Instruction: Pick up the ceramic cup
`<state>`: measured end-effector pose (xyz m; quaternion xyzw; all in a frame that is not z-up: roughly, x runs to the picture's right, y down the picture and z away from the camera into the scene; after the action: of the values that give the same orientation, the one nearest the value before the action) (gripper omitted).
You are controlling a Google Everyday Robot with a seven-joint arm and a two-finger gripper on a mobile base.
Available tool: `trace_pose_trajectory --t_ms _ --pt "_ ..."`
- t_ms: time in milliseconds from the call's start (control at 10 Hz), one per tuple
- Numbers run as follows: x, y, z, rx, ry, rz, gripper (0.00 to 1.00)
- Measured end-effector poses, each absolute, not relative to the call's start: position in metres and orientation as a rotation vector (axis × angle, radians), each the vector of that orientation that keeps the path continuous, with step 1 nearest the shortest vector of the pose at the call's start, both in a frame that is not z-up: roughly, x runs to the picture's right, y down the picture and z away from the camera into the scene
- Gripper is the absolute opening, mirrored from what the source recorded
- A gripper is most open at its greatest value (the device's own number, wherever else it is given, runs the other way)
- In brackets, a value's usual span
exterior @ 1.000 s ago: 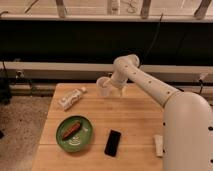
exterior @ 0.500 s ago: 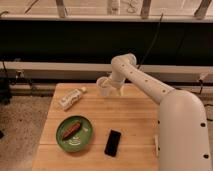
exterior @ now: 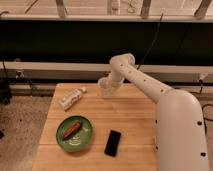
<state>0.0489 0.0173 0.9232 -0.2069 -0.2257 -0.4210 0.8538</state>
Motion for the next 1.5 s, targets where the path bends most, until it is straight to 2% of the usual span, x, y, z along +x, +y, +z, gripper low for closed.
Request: trace_pose_trajectory --t_ms 100,1500 --pt "0.049 0.017 0.923 -0.430 -0.474 -0.884 0.00" --pt "0.051 -0.022 0.850 -0.249 -0.458 -0.966 0.00"
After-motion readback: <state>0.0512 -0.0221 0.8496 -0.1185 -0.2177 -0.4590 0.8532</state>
